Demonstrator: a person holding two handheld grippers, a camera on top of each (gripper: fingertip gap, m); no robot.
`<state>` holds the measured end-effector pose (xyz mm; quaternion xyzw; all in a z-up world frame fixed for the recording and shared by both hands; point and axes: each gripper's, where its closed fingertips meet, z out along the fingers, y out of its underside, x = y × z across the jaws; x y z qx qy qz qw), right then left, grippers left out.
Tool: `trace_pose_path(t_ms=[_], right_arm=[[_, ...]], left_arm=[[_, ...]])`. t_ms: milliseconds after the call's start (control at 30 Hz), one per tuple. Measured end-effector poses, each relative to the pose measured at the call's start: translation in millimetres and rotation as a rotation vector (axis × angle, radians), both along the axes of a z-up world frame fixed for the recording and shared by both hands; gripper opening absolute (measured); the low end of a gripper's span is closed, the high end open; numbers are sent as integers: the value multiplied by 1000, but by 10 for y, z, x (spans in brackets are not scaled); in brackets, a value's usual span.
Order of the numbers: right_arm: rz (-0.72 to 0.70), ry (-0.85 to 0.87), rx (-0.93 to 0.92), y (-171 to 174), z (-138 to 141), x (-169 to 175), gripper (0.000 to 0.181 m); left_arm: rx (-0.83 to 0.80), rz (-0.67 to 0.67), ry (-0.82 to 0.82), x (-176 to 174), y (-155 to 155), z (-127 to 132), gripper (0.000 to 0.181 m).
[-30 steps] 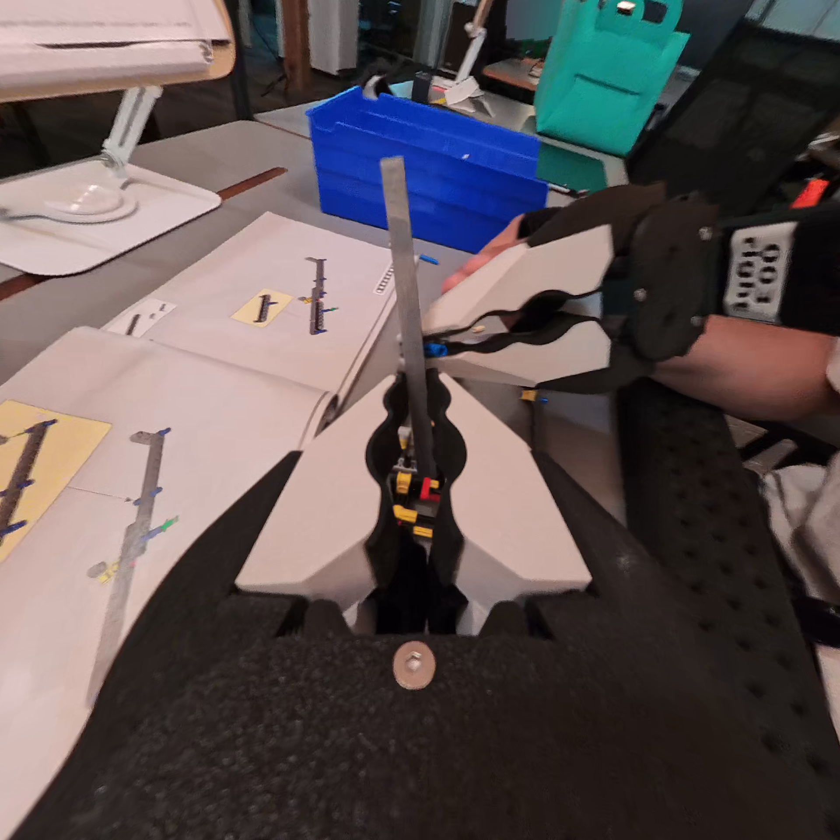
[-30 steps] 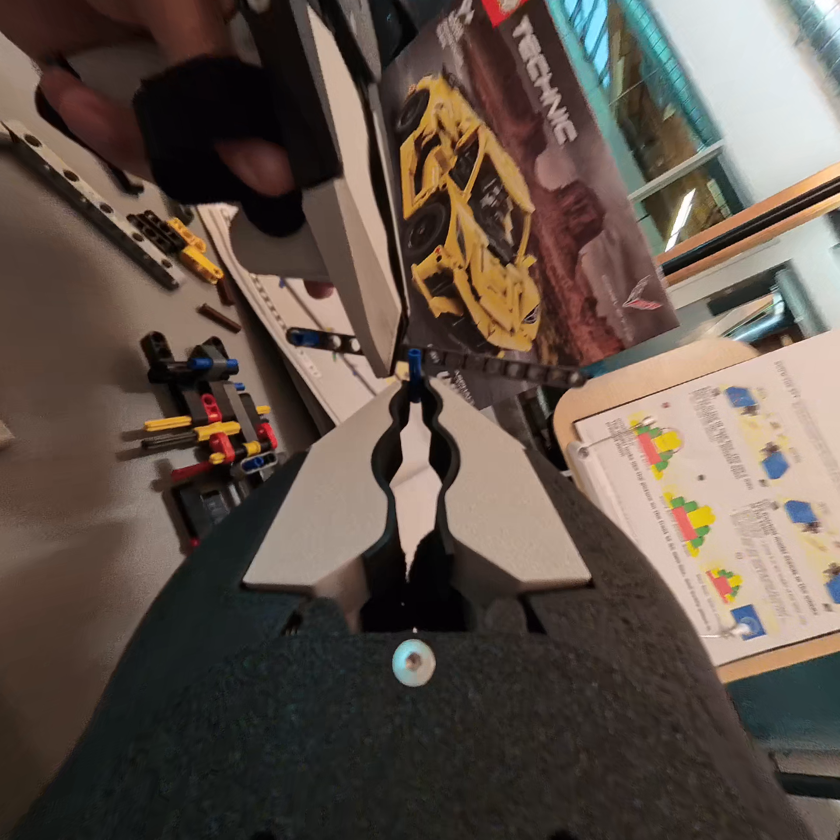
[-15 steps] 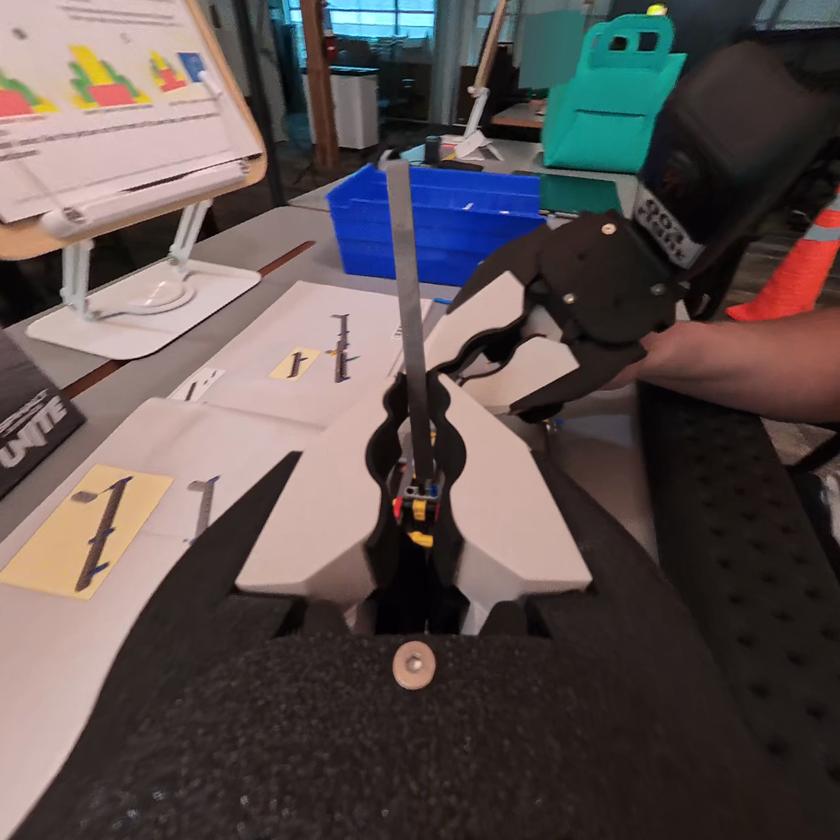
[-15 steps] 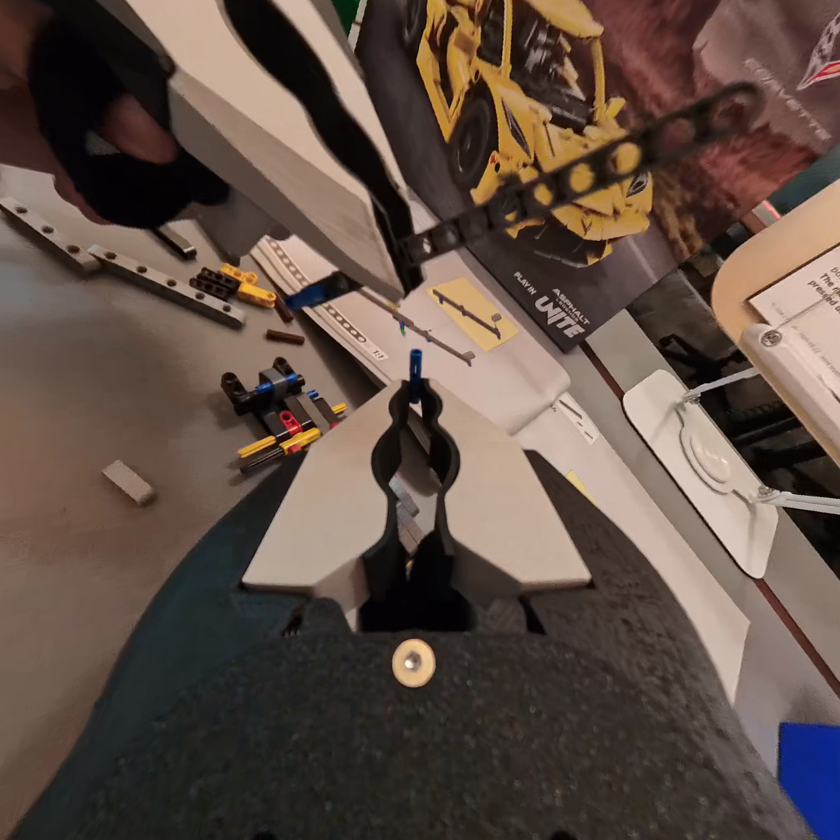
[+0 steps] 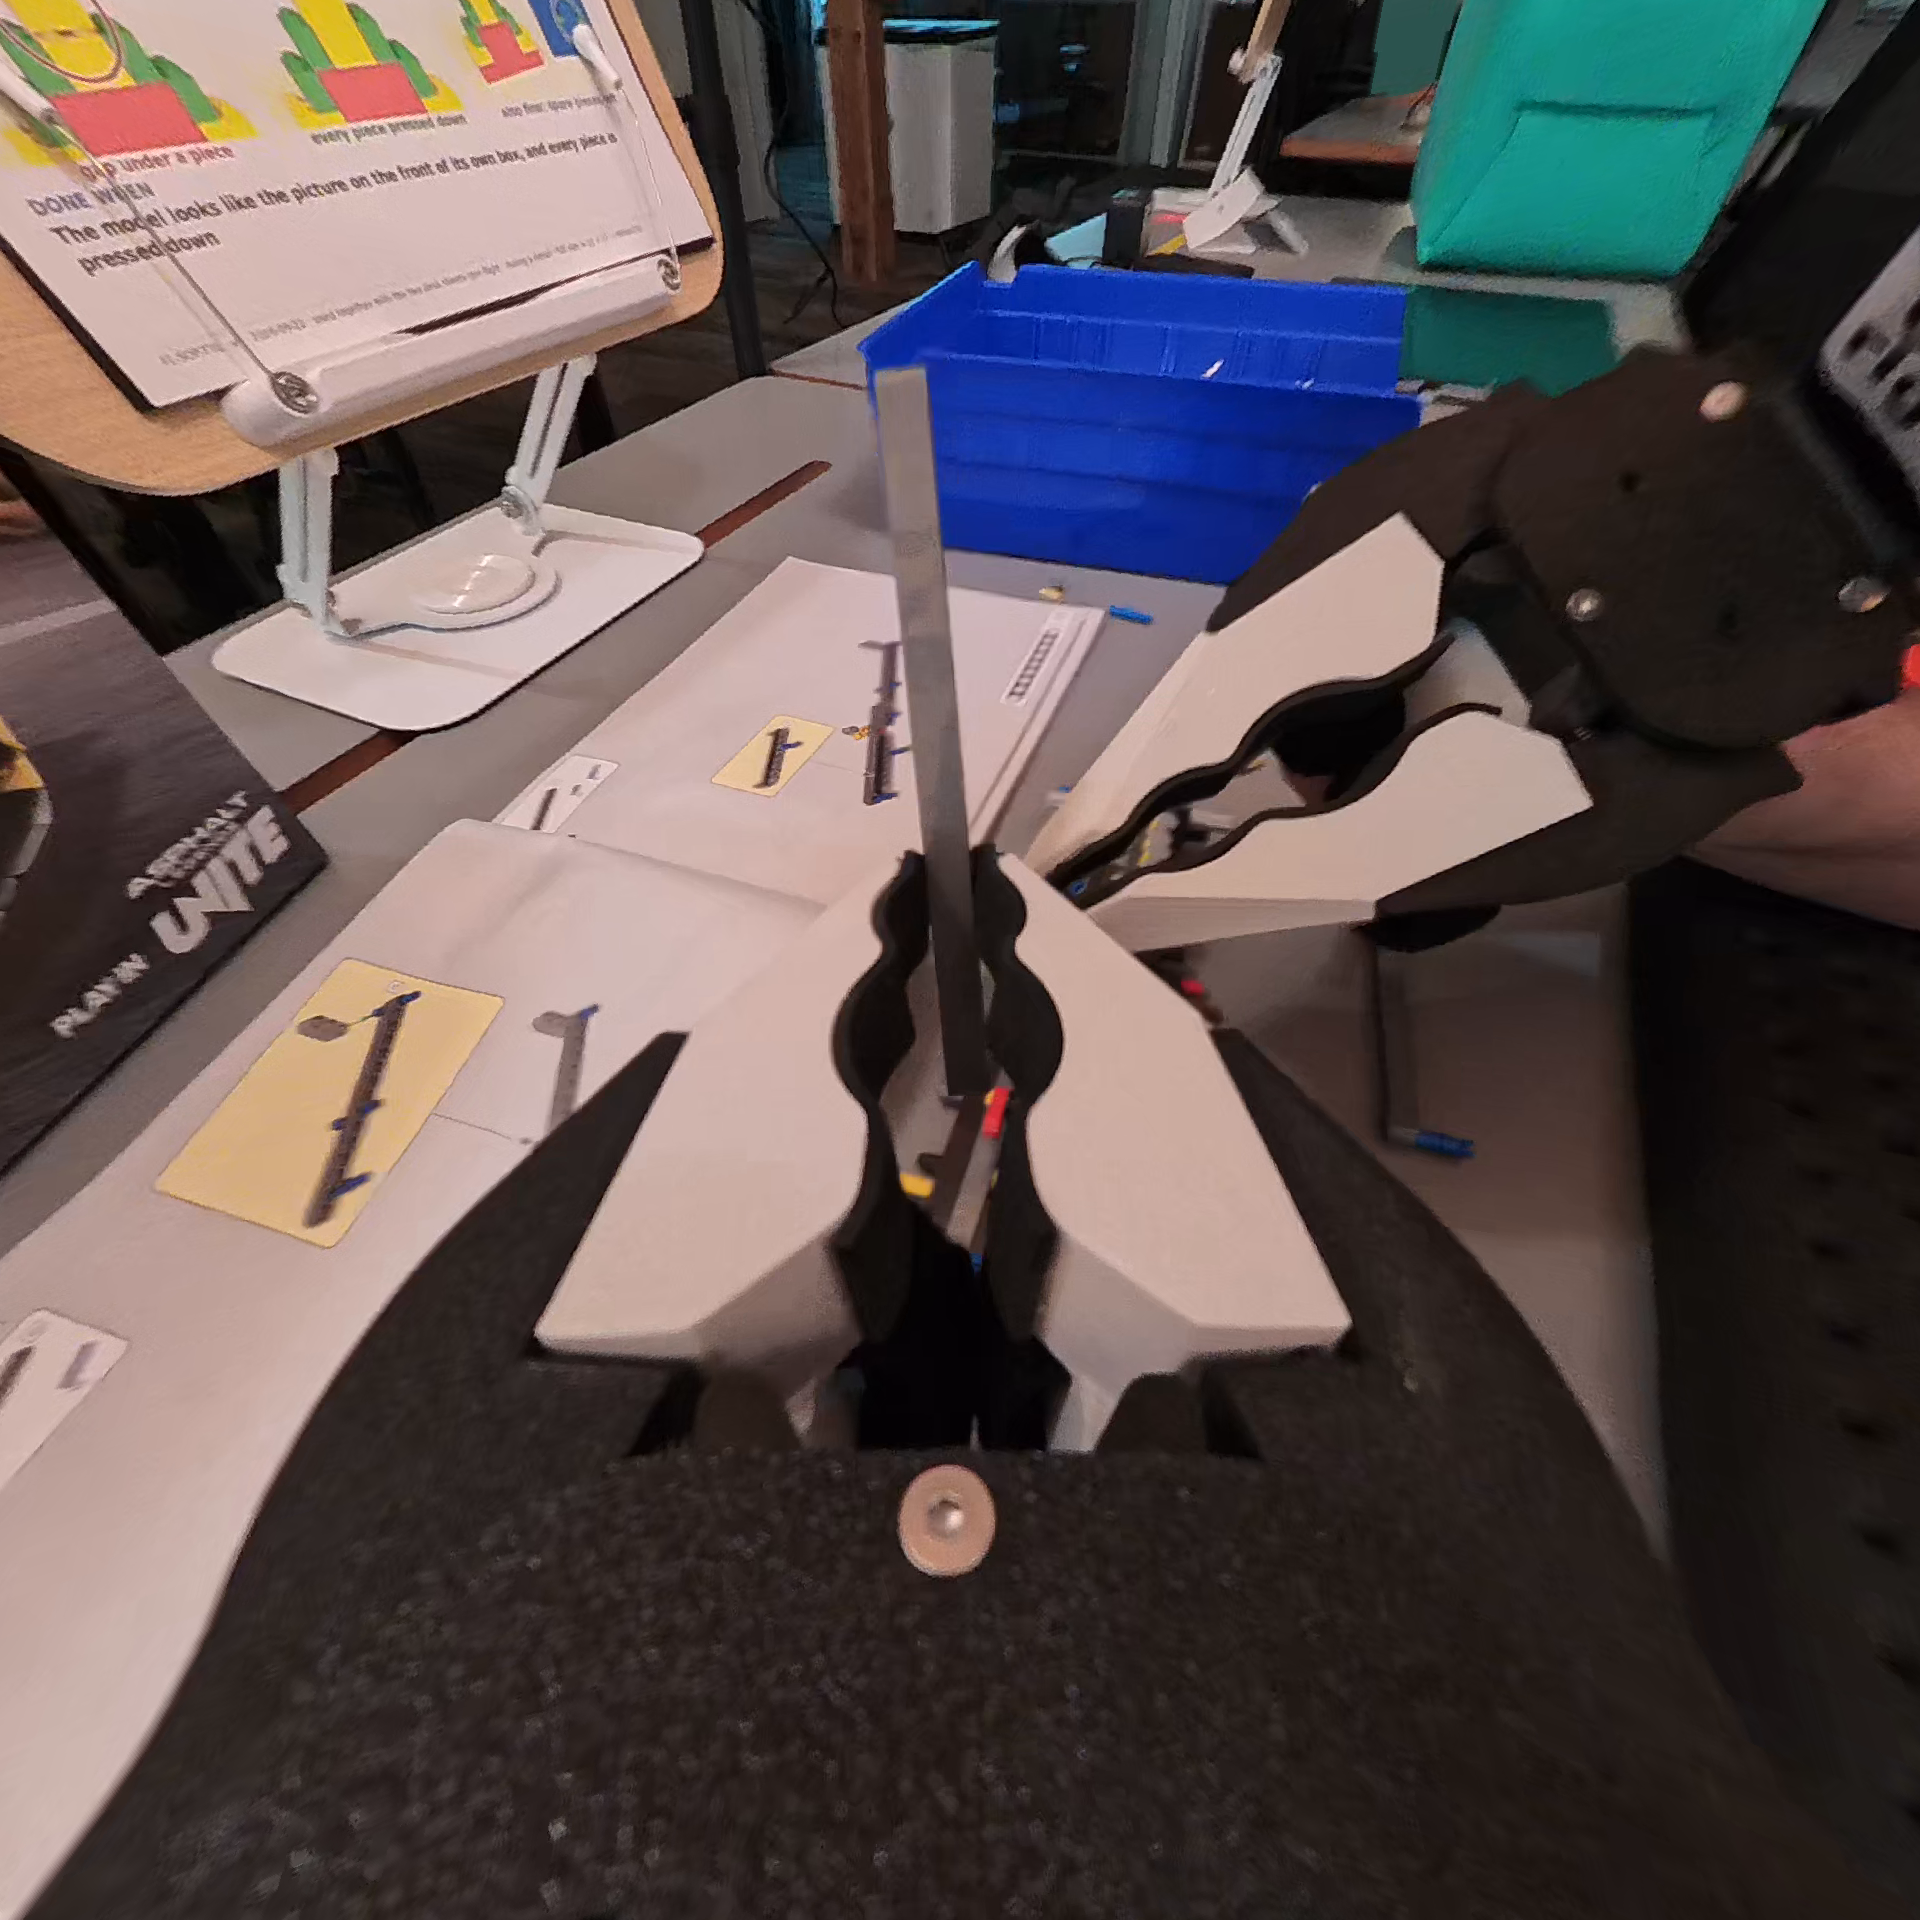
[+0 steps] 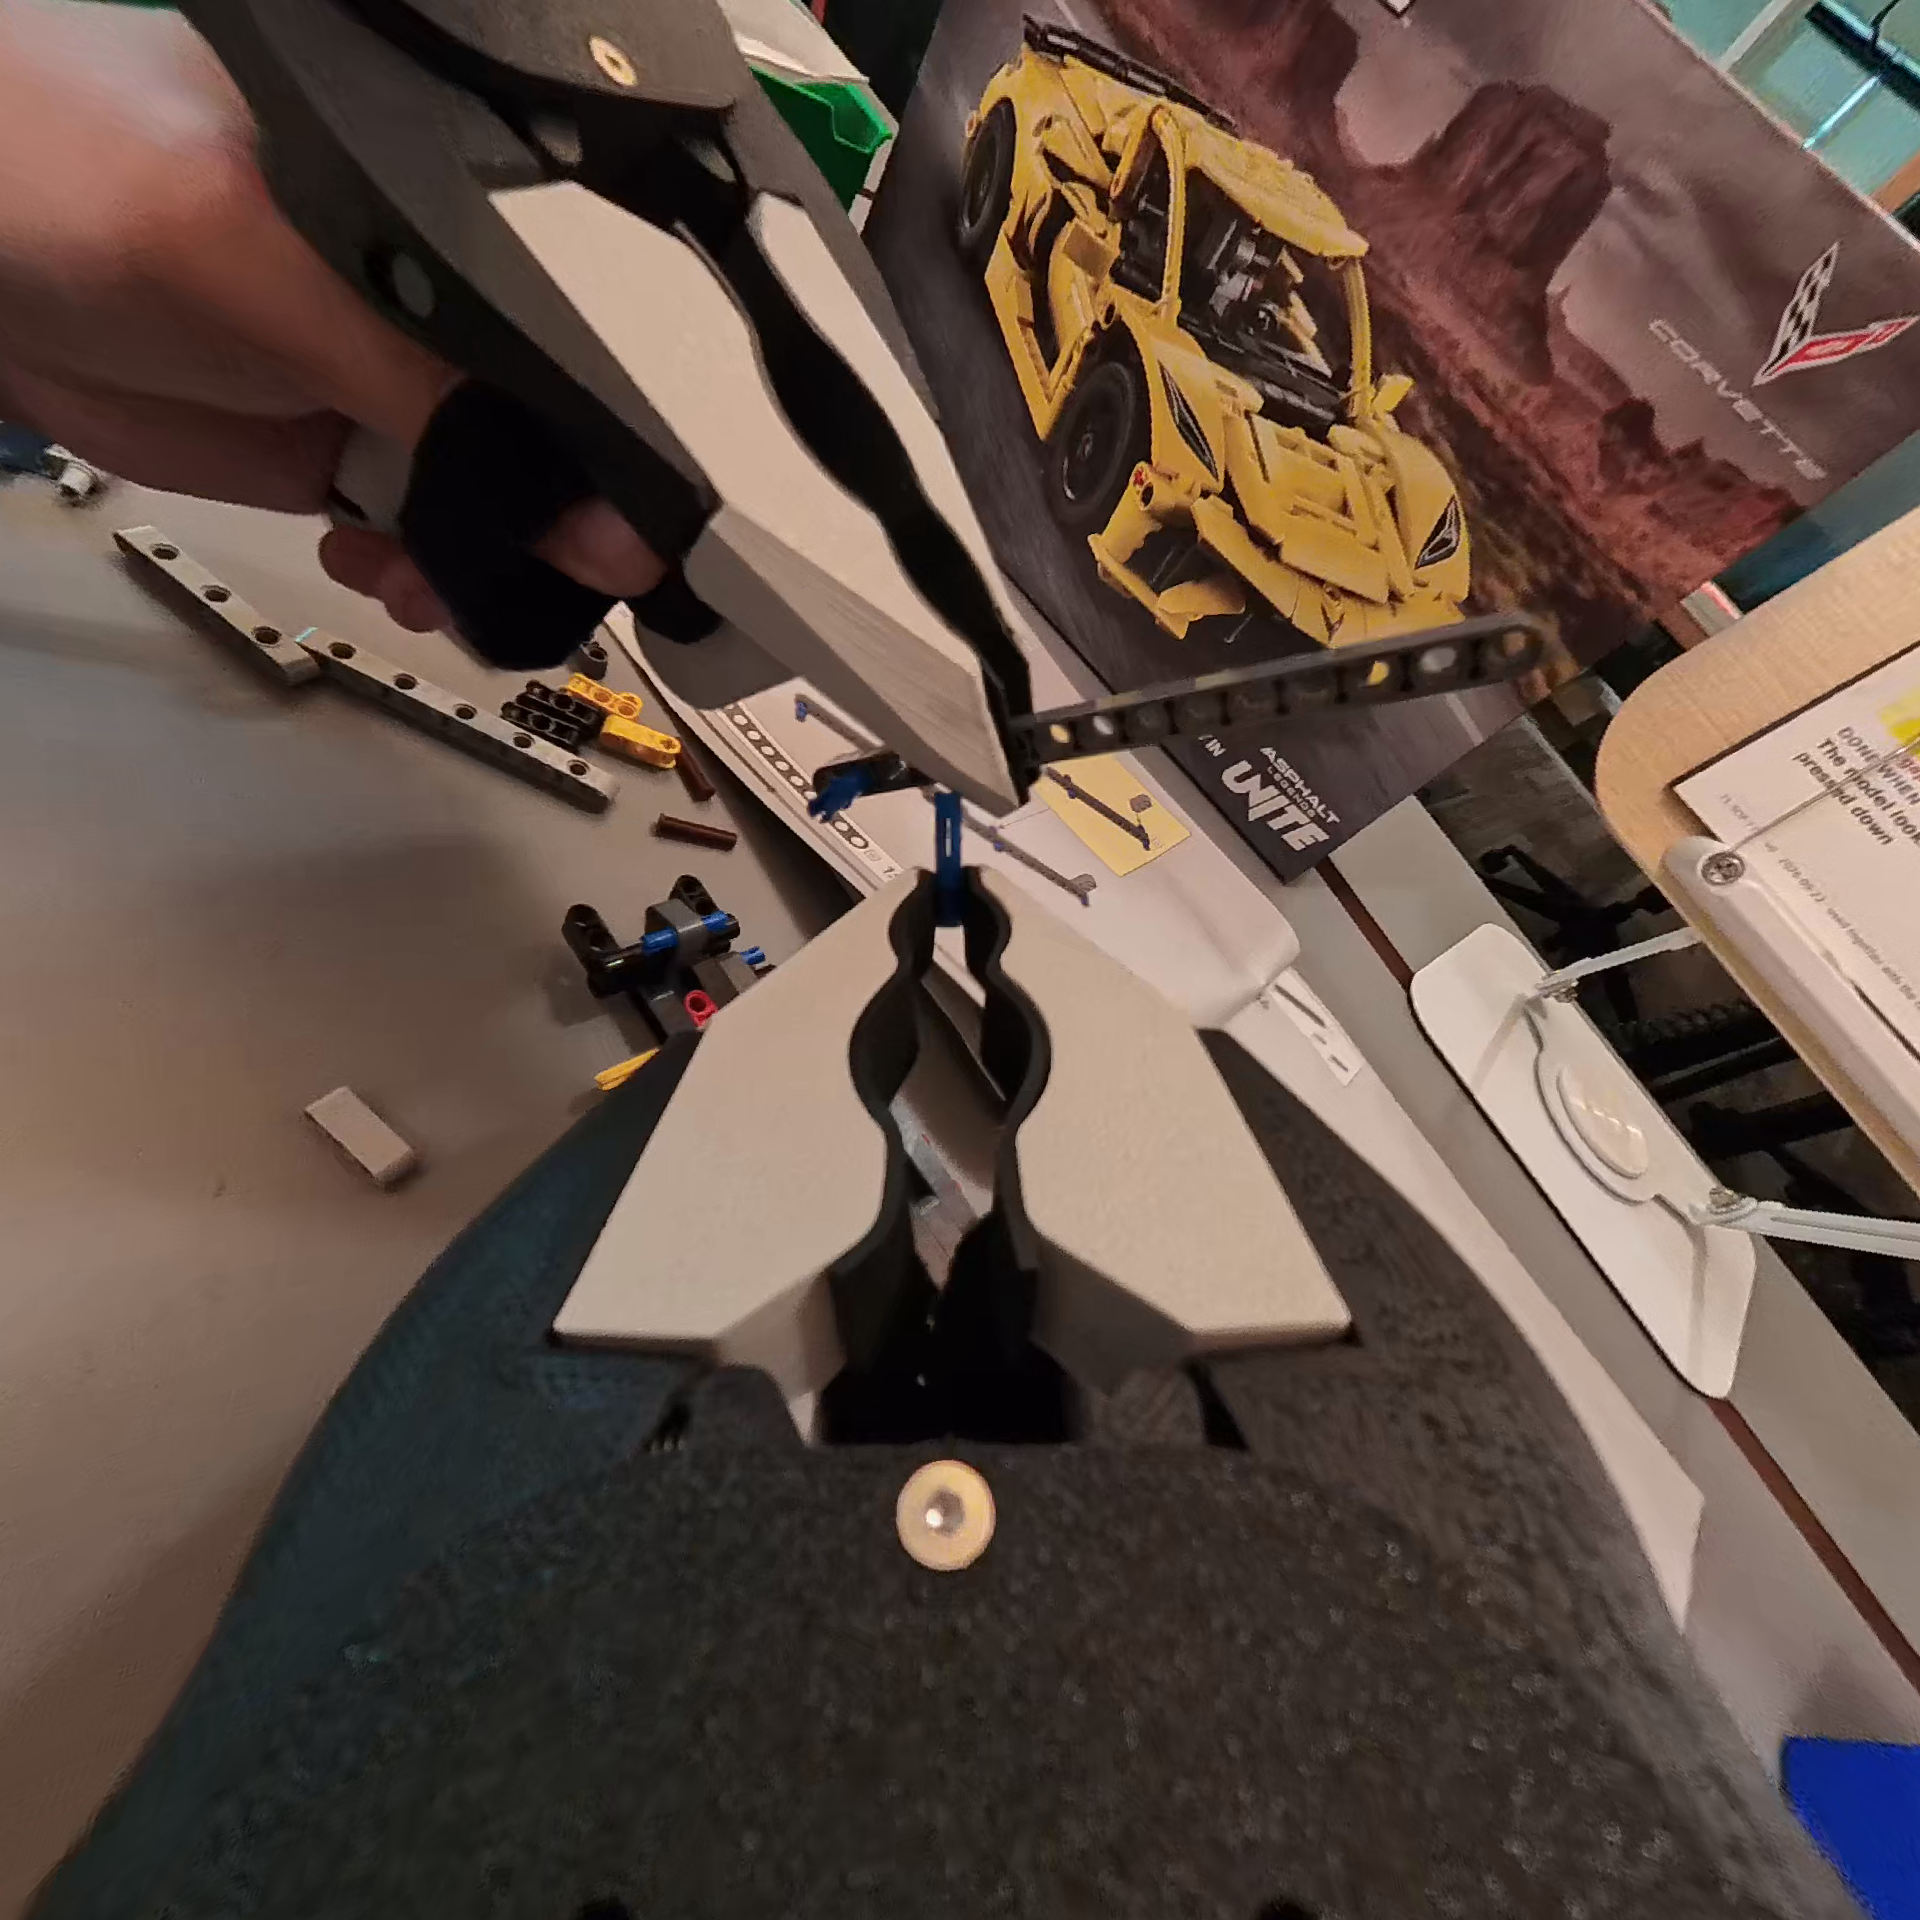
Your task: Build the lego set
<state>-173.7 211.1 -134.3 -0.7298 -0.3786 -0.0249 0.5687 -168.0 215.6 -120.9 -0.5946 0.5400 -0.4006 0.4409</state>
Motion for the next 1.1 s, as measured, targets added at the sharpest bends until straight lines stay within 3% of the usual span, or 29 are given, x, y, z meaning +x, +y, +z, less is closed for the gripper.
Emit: trace_pose_path(t_ms=[167, 467, 667, 967, 1100], right_arm=[[-67, 22, -68, 81, -85, 111, 3], [-64, 24, -32, 69, -21, 135, 3], [-73, -27, -1, 70, -18, 149, 3], [-56, -36, 20, 57, 3, 128, 3], [-18, -21, 80, 10, 129, 72, 3]], left_arm=[[149, 26, -13, 8, -37, 97, 7], [124, 39, 53, 56, -27, -60, 7], [-79, 38, 20, 69, -3, -101, 7], [-166, 39, 15, 62, 23, -138, 7], [-344, 47, 18, -4, 113, -223, 7]])
